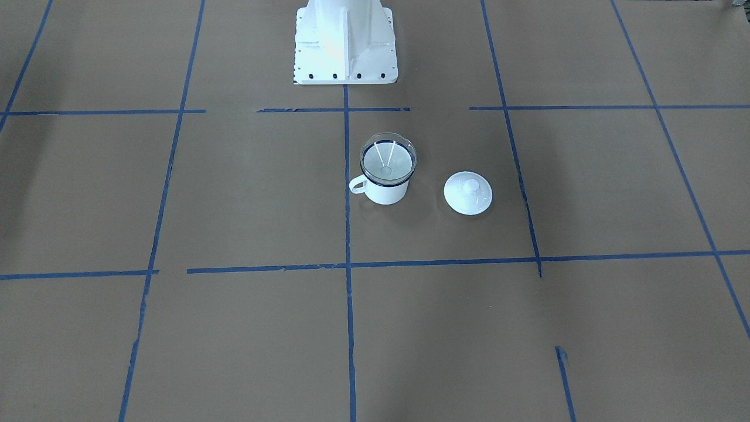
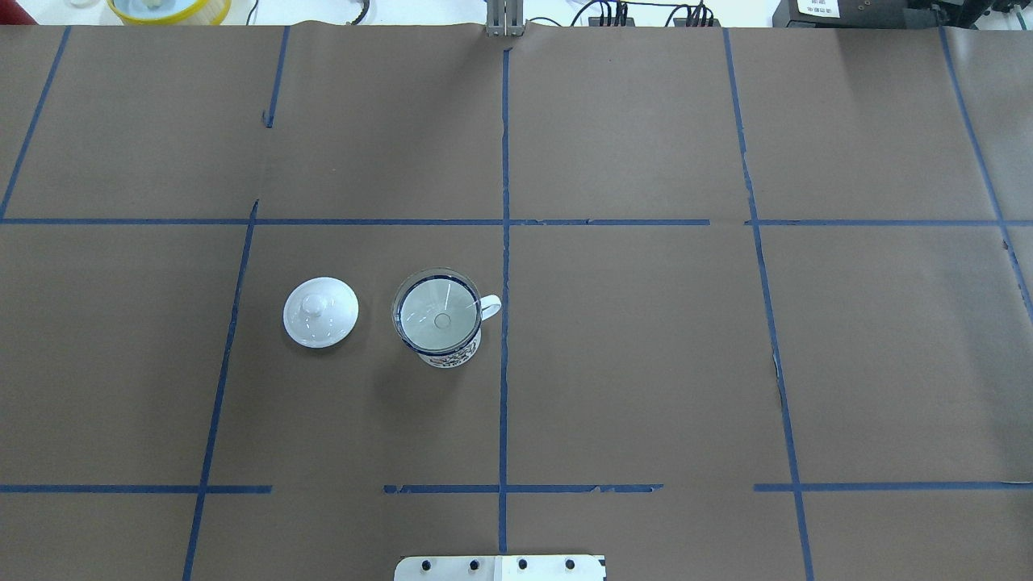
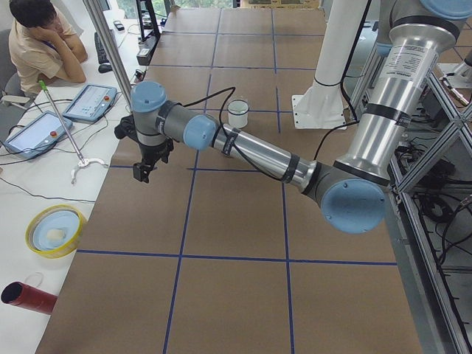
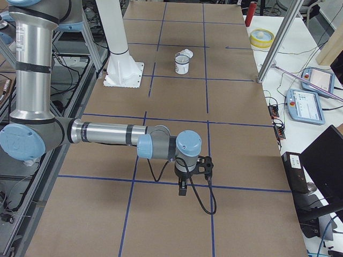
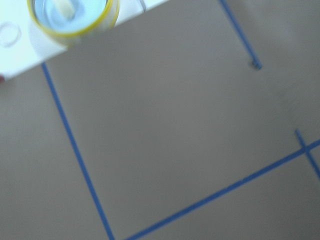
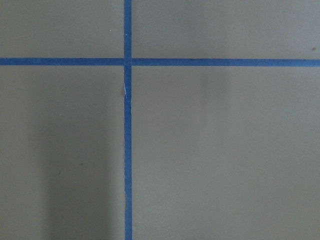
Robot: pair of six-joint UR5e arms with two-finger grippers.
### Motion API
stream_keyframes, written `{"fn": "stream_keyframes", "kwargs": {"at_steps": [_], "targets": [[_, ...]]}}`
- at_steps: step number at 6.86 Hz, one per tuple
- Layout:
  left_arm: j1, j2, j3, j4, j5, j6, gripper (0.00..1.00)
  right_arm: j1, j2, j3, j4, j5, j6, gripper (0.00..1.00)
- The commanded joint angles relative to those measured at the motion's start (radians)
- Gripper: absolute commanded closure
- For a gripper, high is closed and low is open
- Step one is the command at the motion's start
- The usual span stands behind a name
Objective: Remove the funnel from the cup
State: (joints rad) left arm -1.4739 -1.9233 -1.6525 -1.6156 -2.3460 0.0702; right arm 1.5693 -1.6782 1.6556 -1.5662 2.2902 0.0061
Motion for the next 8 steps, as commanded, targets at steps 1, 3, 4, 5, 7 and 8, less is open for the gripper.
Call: {"fn": "stream_keyframes", "kwargs": {"at_steps": [1,3,4,5,7,8], "targets": [[0.059,-0.029,-0.009,-0.203,-0.006,-0.442,0.00,0.000,0.000,0.000,0.000,0.000,0.000,0.00],[0.234,-0.095,-0.055,-0.231,0.010,-0.702,0.00,0.000,0.000,0.001,0.000,0.000,0.000,0.00],[0.327,-0.118,-0.081,-0.222,0.016,-0.874,0.00,0.000,0.000,0.001,0.000,0.000,0.000,0.00],[0.445,-0.141,-0.107,-0.218,0.108,-1.073,0.00,0.000,0.000,0.001,0.000,0.000,0.000,0.00],[0.657,-0.312,-0.110,0.029,0.297,-1.223,0.00,0.000,0.002,0.001,0.000,0.000,0.000,0.00],[0.723,-0.374,-0.107,0.089,0.304,-1.330,0.00,0.000,0.000,0.001,0.000,0.000,0.000,0.00]]}}
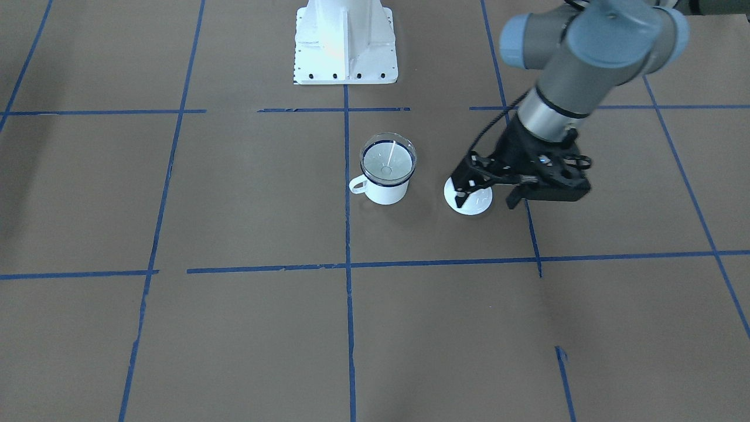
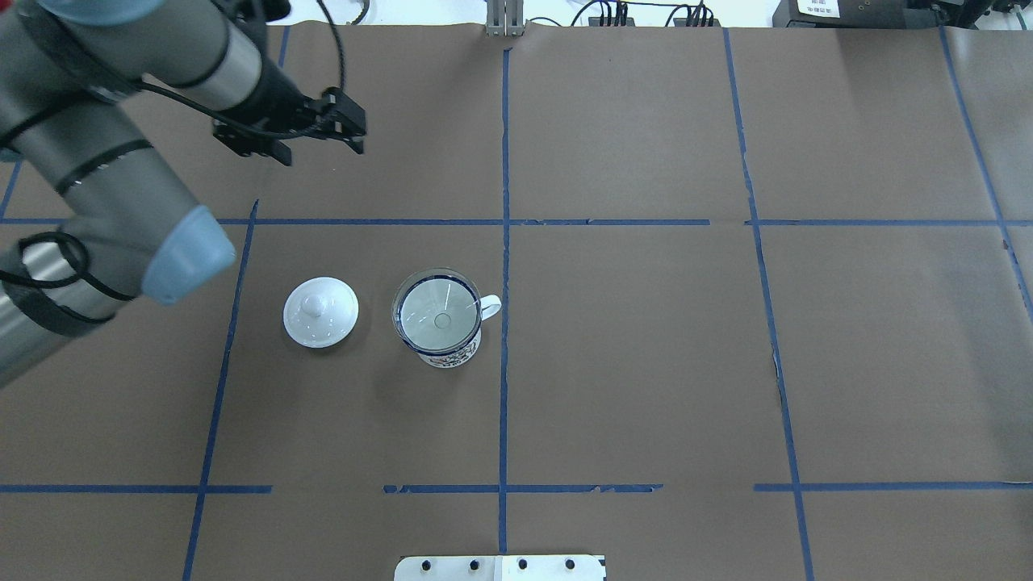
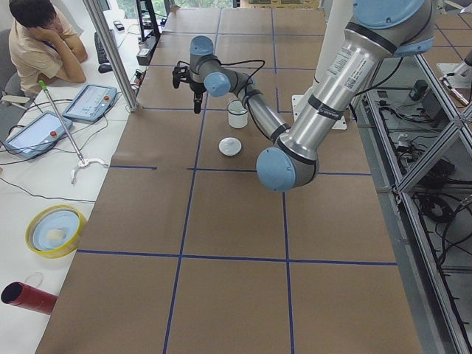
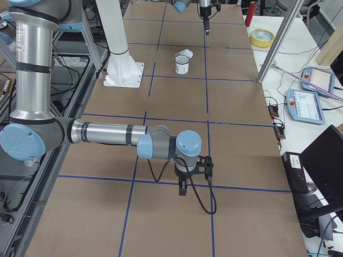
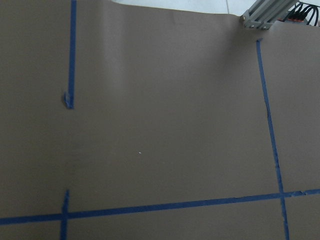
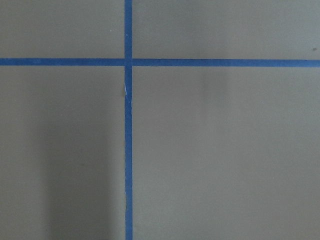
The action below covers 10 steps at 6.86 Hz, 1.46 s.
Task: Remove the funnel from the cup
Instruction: 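Move the left gripper over the clear funnel sitting in the white mug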
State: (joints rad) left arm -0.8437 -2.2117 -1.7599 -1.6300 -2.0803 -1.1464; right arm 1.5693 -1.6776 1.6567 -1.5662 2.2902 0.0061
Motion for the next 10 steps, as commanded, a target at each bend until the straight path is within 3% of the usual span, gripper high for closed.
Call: {"fn": "stream_keyframes", "kwargs": {"at_steps": [1,3,5,7,10], "targets": [[0.136,-0.120,0.005,0.133,0.055,-0.163,0.00,0.000,-0.001,0.000,0.000,0.000,0.000,0.00],[0.224,-0.186,0.034,0.248,0.146,-0.188,0.00,0.000,-0.001,0.000,0.000,0.000,0.000,0.00],[0.251,-0.264,0.156,0.254,0.152,-0.237,0.00,0.000,-0.001,0.000,0.000,0.000,0.000,0.00],[0.309,-0.264,0.178,0.251,0.208,-0.251,0.00,0.000,-0.001,0.000,0.000,0.000,0.000,0.00],[0.325,-0.252,0.177,0.243,0.209,-0.247,0.00,0.000,-0.001,0.000,0.000,0.000,0.000,0.00]]}}
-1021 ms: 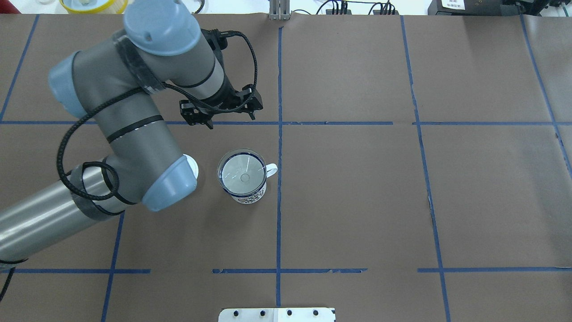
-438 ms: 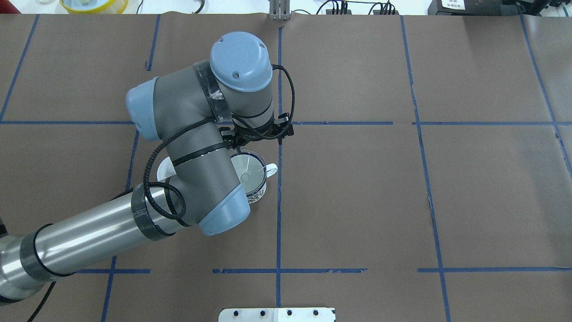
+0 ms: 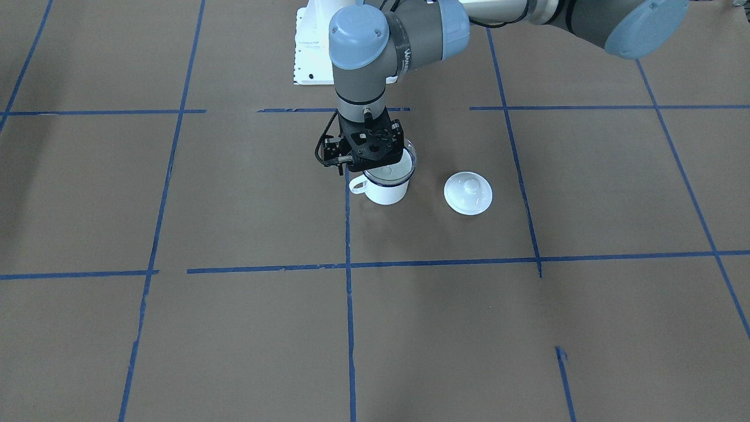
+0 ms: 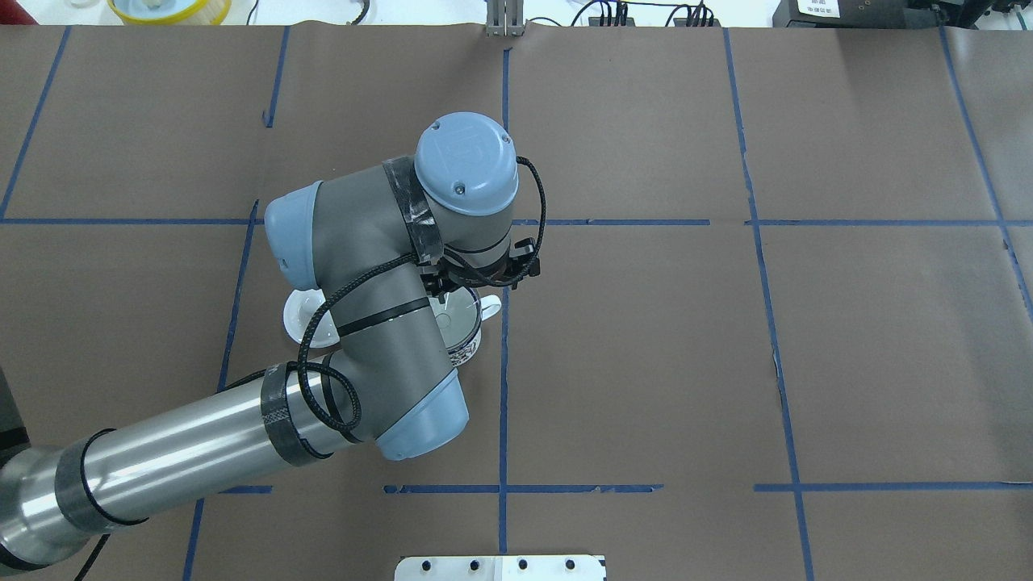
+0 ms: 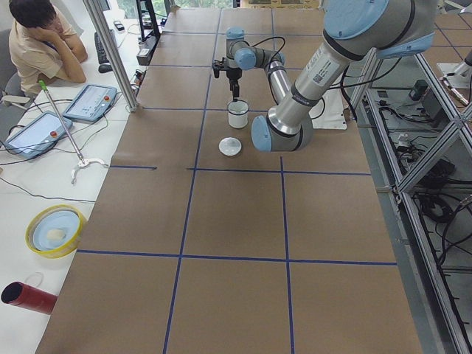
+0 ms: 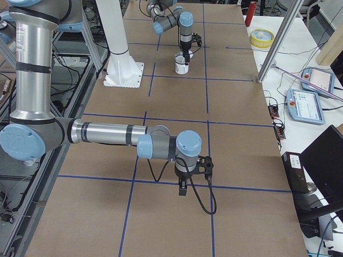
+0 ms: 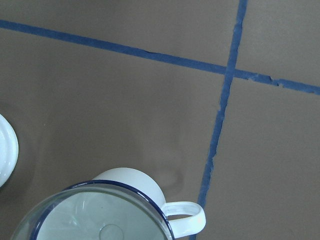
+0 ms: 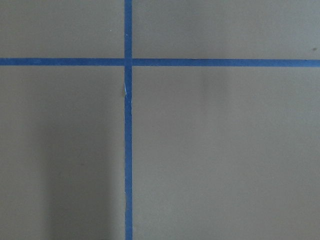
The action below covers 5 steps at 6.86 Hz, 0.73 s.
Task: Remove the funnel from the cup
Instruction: 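Move the left gripper over the clear funnel sitting in the white mug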
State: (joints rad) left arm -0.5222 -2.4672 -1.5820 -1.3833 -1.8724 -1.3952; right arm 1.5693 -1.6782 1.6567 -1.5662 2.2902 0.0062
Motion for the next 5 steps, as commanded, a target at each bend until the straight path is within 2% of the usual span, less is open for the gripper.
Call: {"fn": "stream_keyframes", "kwargs": {"at_steps": [1,2,4,5], "targets": [[0.004,0.004,-0.006,-0.005,0.001,0.004,0.12,0.000,0.000,0.000,0.000,0.000,0.000,0.00],[0.004,0.005,-0.006,-0.005,0.001,0.004,0.33,0.000,0.000,0.000,0.000,0.000,0.000,0.00],[0.004,0.008,-0.010,-0.005,0.001,0.008,0.89,0.000,0.000,0.000,0.000,0.000,0.000,0.00],[0.004,0.016,-0.021,-0.003,0.001,0.010,1.00,0.000,0.000,0.000,0.000,0.000,0.000,0.00]]}}
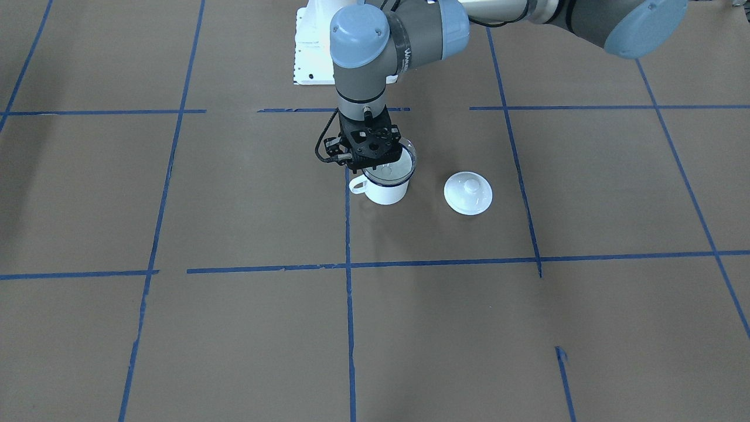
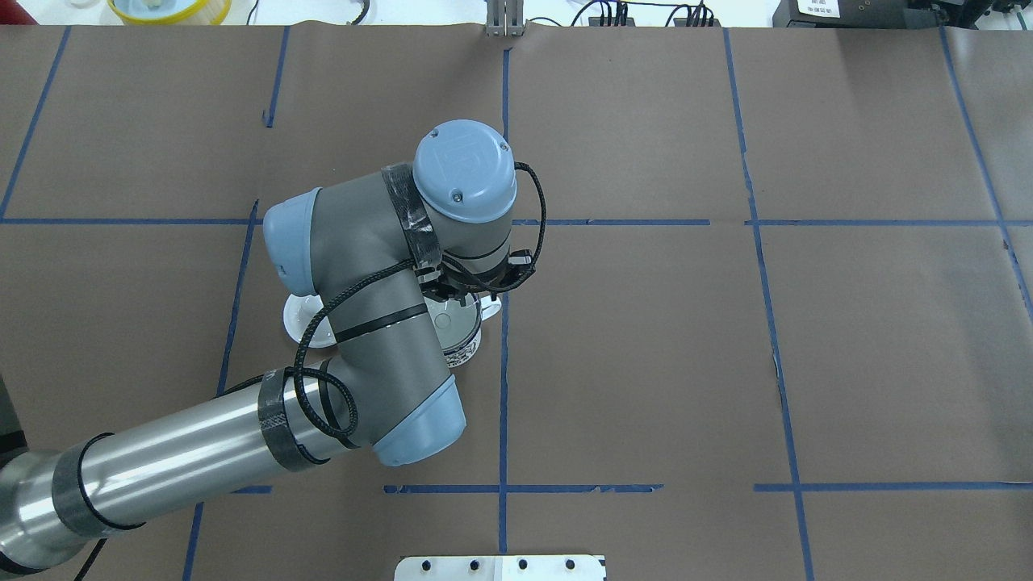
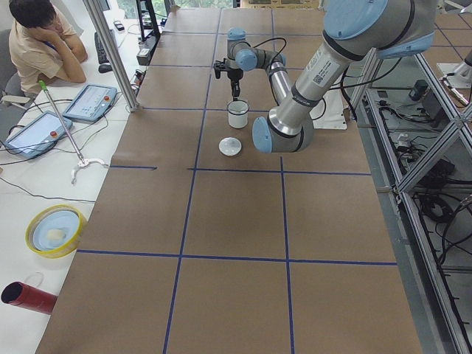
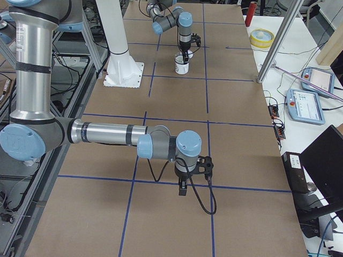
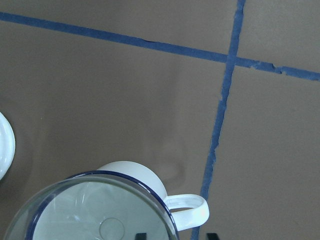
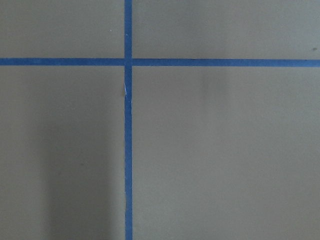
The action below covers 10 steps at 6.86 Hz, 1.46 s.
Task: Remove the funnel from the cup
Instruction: 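Close the left gripper on the rim of the clear funnel, then lift the funnel out of the mug with the left gripper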
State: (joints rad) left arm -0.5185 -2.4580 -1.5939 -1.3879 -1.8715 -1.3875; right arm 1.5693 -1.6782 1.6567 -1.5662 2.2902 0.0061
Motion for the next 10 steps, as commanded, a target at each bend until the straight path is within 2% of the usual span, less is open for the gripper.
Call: {"fn": "stream_keyframes", "kwargs": {"at_steps": [1,4,5,6,7,8,9,10], "targets": [[0.000,0.007,-0.032,0.010,-0.002,0.004,1.00,0.000,0.000,0.000,0.000,0.000,0.000,0.00],[-0.005,-0.006,-0.182,0.156,-0.002,0.008,1.00,0.000,0.000,0.000,0.000,0.000,0.000,0.00],[-0.014,-0.044,-0.229,0.227,-0.002,0.008,1.00,0.000,0.000,0.000,0.000,0.000,0.000,0.00],[-0.065,-0.076,-0.269,0.268,-0.005,0.001,1.00,0.000,0.000,0.000,0.000,0.000,0.000,0.00],[-0.110,-0.067,-0.314,0.256,-0.005,-0.061,1.00,0.000,0.000,0.000,0.000,0.000,0.000,0.00],[-0.162,-0.024,-0.317,0.104,0.001,-0.302,1.00,0.000,0.000,0.000,0.000,0.000,0.000,0.00],[-0.193,0.081,-0.316,-0.128,0.018,-0.485,1.00,0.000,0.000,0.000,0.000,0.000,0.000,0.00],[-0.201,0.155,-0.301,-0.351,0.155,-0.675,1.00,0.000,0.002,0.000,0.000,0.000,0.000,0.00]]}}
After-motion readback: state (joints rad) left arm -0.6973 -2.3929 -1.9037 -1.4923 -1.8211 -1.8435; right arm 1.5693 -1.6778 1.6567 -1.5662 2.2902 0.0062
